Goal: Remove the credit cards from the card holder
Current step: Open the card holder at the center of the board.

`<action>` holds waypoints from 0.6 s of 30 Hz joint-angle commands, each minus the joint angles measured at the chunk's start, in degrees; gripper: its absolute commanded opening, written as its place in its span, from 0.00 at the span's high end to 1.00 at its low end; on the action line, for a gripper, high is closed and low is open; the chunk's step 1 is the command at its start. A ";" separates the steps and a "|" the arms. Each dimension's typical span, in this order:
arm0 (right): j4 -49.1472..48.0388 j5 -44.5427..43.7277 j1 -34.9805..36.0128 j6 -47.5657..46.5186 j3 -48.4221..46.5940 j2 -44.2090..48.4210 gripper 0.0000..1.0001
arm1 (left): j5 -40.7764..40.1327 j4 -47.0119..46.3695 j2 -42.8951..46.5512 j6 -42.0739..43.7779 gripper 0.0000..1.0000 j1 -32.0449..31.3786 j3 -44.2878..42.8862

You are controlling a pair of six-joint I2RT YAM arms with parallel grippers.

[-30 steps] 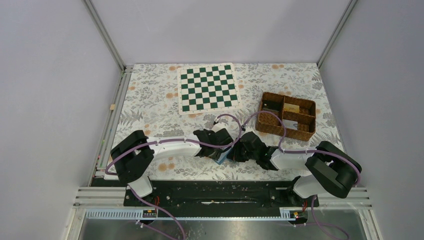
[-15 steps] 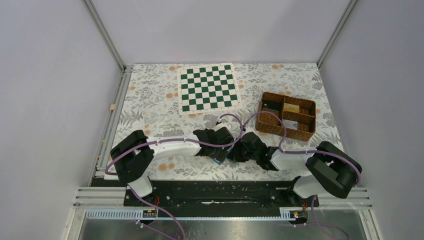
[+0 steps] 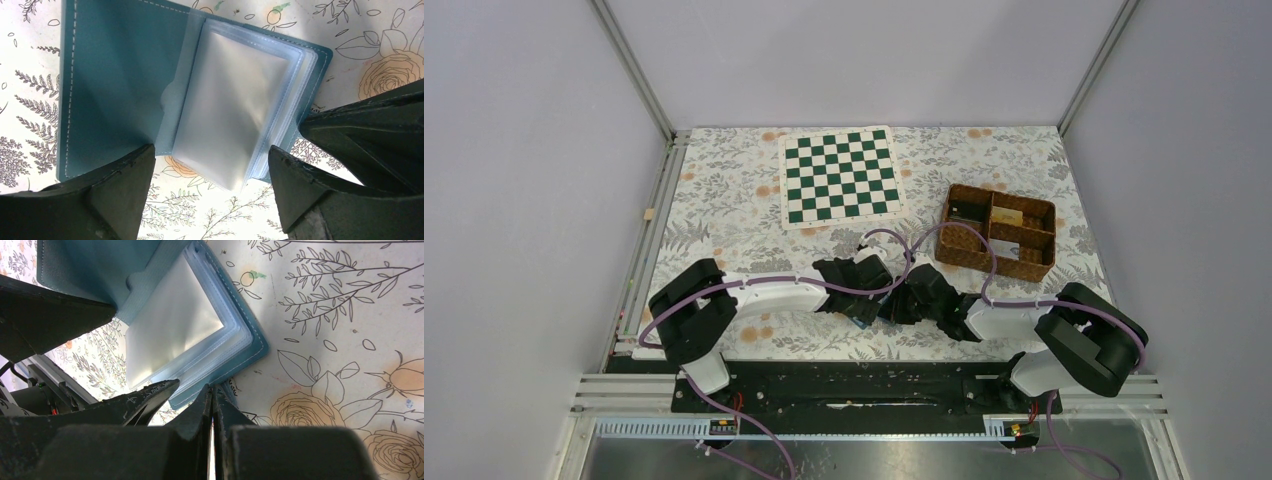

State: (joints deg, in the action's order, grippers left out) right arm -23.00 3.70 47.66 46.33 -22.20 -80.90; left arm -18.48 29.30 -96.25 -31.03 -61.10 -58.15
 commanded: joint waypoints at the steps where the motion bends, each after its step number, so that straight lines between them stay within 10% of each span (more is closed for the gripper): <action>1: 2.18 -2.30 -0.28 -1.76 0.85 -0.25 1.00 | -0.27 -1.66 -0.04 0.83 0.16 0.18 -0.32; 18: 2.31 -2.37 -0.29 -1.99 1.30 0.28 1.00 | -2.57 -0.95 -1.80 0.55 0.29 0.19 0.02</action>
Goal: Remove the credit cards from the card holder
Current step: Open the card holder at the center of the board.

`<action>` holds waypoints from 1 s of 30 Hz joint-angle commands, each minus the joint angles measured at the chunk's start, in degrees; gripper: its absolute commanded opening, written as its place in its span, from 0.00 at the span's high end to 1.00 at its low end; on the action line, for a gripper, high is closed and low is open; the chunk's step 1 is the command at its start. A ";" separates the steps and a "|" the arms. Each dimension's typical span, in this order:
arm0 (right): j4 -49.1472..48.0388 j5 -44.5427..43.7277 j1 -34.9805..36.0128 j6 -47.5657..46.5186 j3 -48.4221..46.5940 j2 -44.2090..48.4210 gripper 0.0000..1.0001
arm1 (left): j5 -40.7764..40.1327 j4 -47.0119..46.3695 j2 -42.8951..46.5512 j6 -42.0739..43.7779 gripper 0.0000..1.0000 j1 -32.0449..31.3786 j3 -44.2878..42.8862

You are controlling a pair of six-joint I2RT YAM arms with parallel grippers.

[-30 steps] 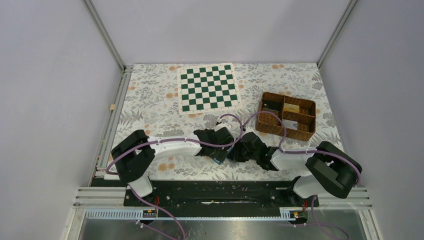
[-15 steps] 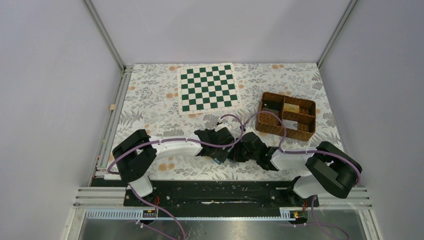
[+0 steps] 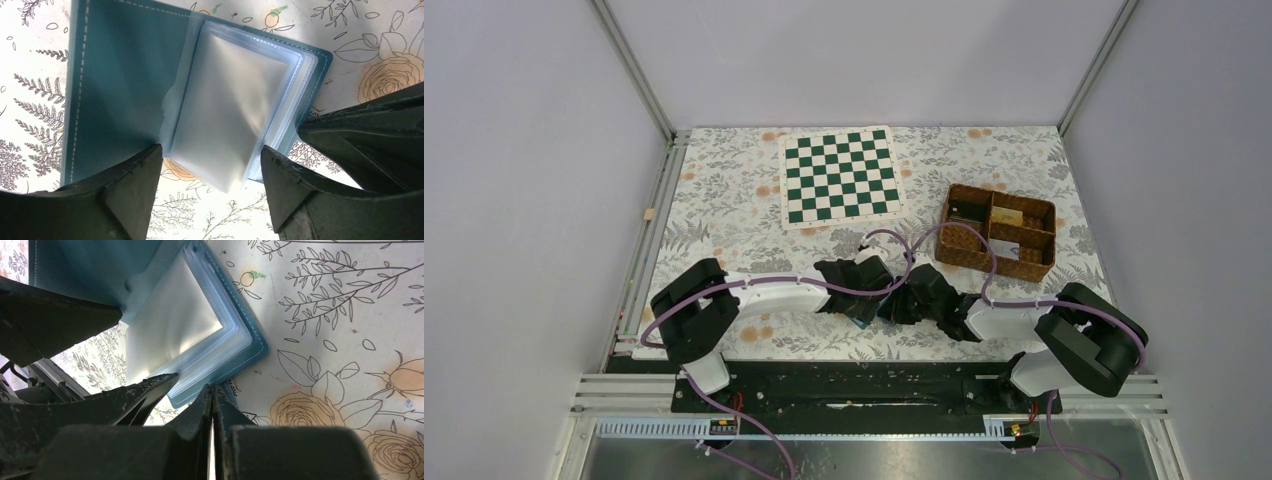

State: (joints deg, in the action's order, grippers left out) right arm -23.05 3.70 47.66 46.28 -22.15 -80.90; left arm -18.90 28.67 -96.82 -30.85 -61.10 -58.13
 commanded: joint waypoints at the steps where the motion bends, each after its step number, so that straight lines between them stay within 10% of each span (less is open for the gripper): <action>1: 2.43 -2.42 -0.26 -1.95 1.24 0.34 1.00 | -2.38 -0.22 -1.07 0.41 0.30 0.21 0.09; 14: 4.16 -3.41 -0.29 -2.38 1.09 1.12 1.00 | -4.28 1.66 1.00 -0.22 0.70 2.20 0.36; 30: 9.12 -1.38 -0.29 1.72 -2.51 11.08 0.93 | 8.88 -2.45 4.71 -5.26 0.78 5.13 4.69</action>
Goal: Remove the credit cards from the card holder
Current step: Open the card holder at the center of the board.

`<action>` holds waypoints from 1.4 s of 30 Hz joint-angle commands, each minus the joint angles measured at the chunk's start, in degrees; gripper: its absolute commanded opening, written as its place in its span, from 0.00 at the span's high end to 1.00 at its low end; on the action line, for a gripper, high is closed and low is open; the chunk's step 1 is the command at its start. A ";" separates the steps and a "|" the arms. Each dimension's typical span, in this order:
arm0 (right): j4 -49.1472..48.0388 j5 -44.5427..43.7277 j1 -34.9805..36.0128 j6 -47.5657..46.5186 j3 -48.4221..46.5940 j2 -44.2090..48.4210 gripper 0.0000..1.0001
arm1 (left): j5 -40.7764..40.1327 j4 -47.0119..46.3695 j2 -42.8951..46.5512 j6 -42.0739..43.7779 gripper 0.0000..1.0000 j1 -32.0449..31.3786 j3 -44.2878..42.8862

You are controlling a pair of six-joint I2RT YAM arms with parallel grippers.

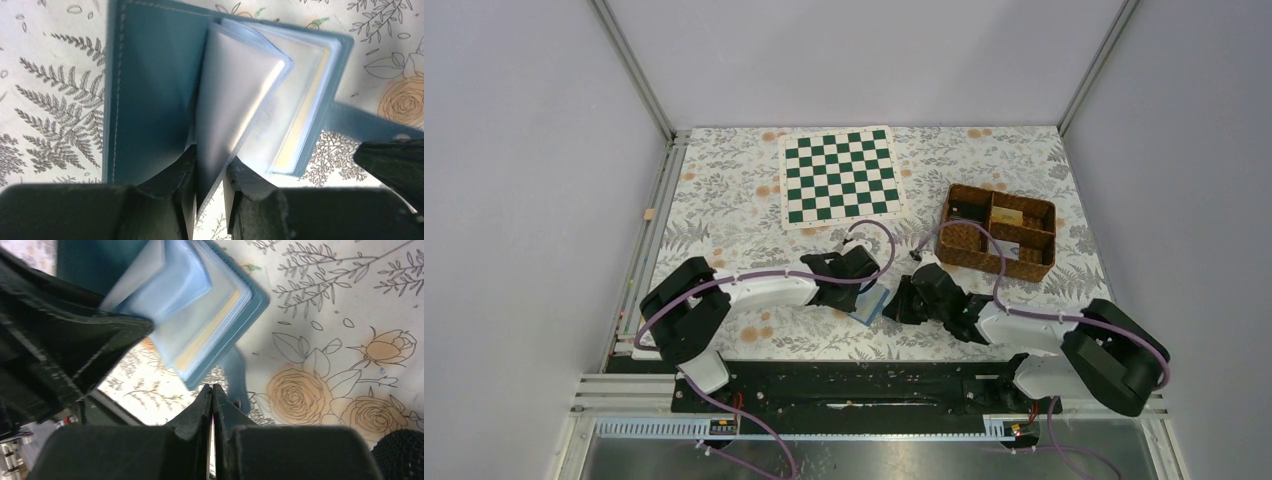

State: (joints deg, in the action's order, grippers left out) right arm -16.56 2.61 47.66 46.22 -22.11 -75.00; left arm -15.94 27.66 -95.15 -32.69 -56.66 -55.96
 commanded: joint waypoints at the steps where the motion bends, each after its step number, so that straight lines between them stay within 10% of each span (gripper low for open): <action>1: 2.72 -0.32 -0.29 2.38 -2.58 6.21 0.92 | 6.98 -1.87 3.61 -4.27 0.78 0.87 3.14; 24: -4.34 -0.03 -0.30 5.80 -5.15 -8.78 1.00 | 22.07 -12.10 8.22 -12.94 0.78 6.08 12.36; 42: -1.69 -2.34 -0.29 5.66 -5.10 -6.18 0.72 | 24.84 -14.82 8.83 -12.36 0.78 8.52 15.09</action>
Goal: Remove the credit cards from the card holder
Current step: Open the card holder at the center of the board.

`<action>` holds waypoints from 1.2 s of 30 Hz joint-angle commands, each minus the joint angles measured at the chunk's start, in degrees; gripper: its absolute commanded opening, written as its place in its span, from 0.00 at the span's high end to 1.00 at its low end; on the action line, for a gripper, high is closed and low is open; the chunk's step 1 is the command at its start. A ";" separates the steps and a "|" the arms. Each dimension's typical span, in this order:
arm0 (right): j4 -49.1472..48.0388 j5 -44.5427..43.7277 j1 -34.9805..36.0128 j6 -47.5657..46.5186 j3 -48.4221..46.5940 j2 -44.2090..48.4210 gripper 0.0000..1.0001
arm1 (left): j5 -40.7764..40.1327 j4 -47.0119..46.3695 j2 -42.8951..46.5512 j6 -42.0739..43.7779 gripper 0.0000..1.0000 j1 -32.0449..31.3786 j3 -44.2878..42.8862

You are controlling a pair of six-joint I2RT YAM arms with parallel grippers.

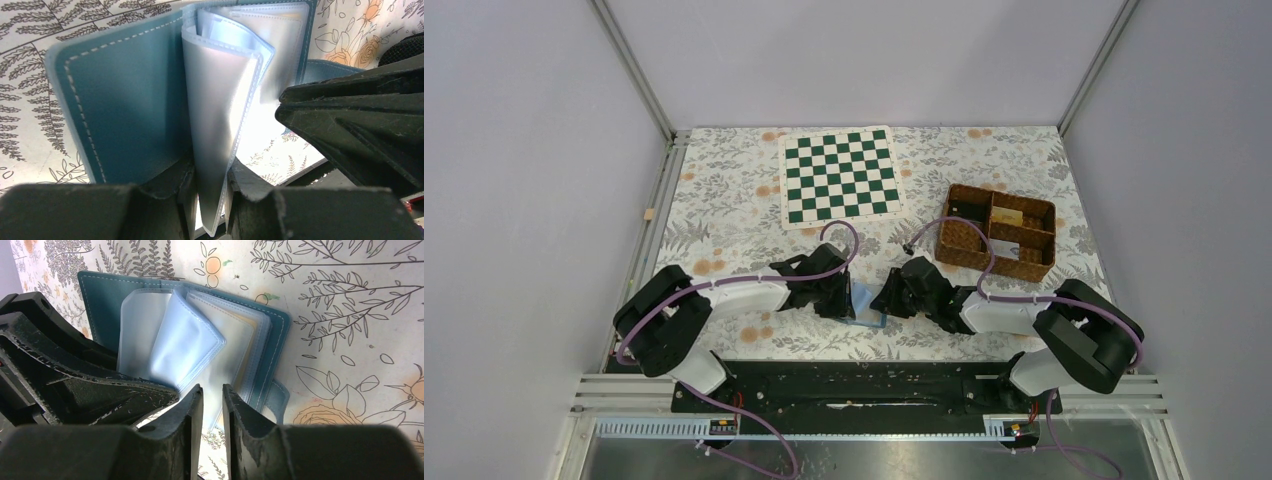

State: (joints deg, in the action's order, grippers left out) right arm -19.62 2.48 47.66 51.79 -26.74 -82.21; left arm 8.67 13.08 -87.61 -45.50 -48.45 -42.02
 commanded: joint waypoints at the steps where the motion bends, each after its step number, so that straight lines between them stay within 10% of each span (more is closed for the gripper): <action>1: 1.76 -3.25 -0.28 0.11 -0.55 1.27 0.71 | 0.27 -0.14 1.28 0.58 0.78 0.33 1.03; 36: -14.14 5.93 -0.32 8.62 1.27 -5.53 0.59 | 0.93 -0.73 1.10 1.85 0.78 0.41 0.45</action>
State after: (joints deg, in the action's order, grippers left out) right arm -27.46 4.56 47.44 57.39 -26.81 -86.17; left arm 9.06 12.99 -87.46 -44.91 -48.25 -41.82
